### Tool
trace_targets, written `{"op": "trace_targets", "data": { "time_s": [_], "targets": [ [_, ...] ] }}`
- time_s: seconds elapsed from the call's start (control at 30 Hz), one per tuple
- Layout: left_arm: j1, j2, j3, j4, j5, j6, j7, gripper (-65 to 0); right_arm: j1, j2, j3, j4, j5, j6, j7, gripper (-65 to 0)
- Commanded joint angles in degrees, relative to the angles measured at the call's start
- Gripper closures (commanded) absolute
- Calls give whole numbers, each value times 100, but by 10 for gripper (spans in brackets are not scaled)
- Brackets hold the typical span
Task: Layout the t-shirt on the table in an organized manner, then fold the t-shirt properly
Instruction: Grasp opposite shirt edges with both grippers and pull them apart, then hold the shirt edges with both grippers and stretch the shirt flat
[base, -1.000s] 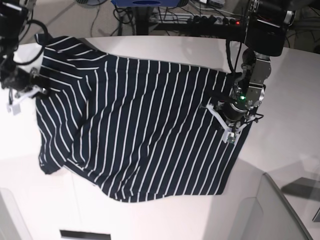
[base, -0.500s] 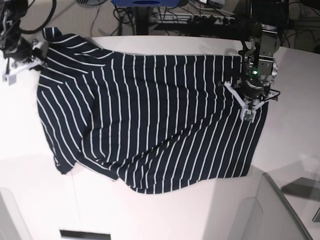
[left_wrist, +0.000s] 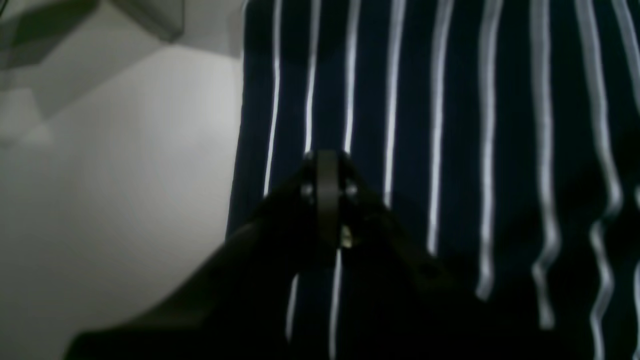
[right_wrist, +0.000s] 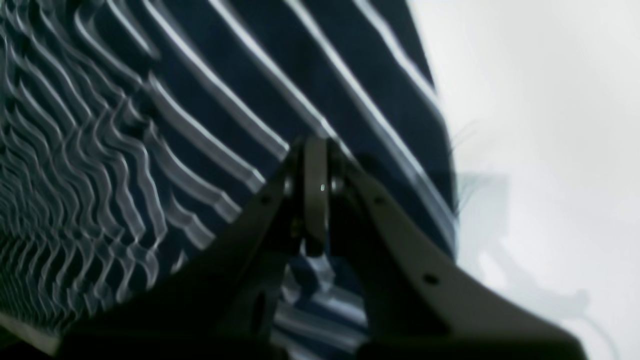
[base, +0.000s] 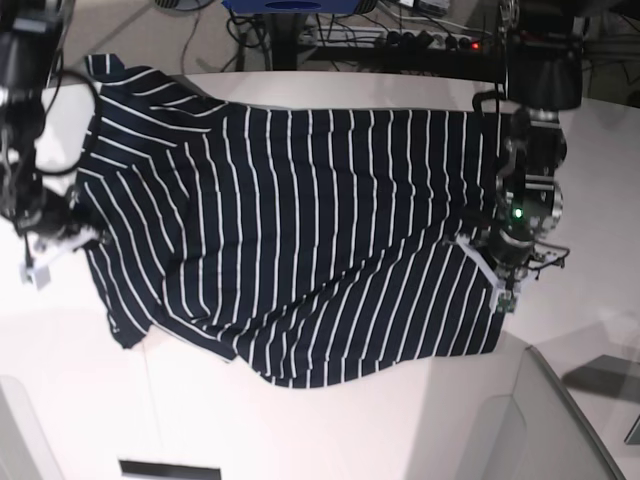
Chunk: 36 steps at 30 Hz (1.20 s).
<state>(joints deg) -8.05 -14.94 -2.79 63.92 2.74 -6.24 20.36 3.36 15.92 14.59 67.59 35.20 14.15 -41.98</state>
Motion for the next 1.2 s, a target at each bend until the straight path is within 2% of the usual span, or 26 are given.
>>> {"op": "trace_targets", "data": {
  "time_s": [0.0, 0.13, 0.27, 0.43, 0.53, 0.63, 0.73, 0.83, 0.97, 1.07, 1.17],
  "targets": [
    [-271, -58, -16, -137, 20, 31, -133, 0, 240, 144, -110, -267, 54, 92, 220, -5],
    [-799, -58, -16, -928, 20, 31, -150, 0, 856, 381, -637, -1515, 54, 136, 712, -5],
    [-1019, -58, -16, -1227, 20, 31, -150, 0, 917, 381, -655, -2069, 54, 119, 773, -5],
    [-1001, -75, -7, -1262, 29, 31, -150, 0, 443, 364, -180, -2034, 54, -681, 1187, -5],
    [-966, -67, -7, -1271, 275, 31, -159, 0, 144, 355, 40, -1893, 62, -989, 1239, -3],
    [-957, 74, -7, -1271, 776, 31, -273, 0, -173, 320, 330, -1603, 71, -1235, 1239, -3],
    [-878, 153, -16, -1280, 1145, 31, -555, 0, -498, 118, 708, -1181, 71, -1657, 1239, -3],
    [-869, 268, -25, -1280, 1242, 31, -590, 0, -885, -111, 1007, -487, 71, -2017, 1204, -3],
    [-817, 417, -25, -1095, 1233, 31, -572, 0, -1421, -419, 1033, 718, 89, -2483, 1195, -2],
    [-439, 487, -25, -603, 1251, 22, -563, 0, -1667, -559, 989, 1650, 71, -2580, 1187, -2],
    [124, 663, -16, 135, 1277, 4, -414, 0, -1500, -454, 954, 1984, 62, -2571, 1187, -3]
  ]
}}
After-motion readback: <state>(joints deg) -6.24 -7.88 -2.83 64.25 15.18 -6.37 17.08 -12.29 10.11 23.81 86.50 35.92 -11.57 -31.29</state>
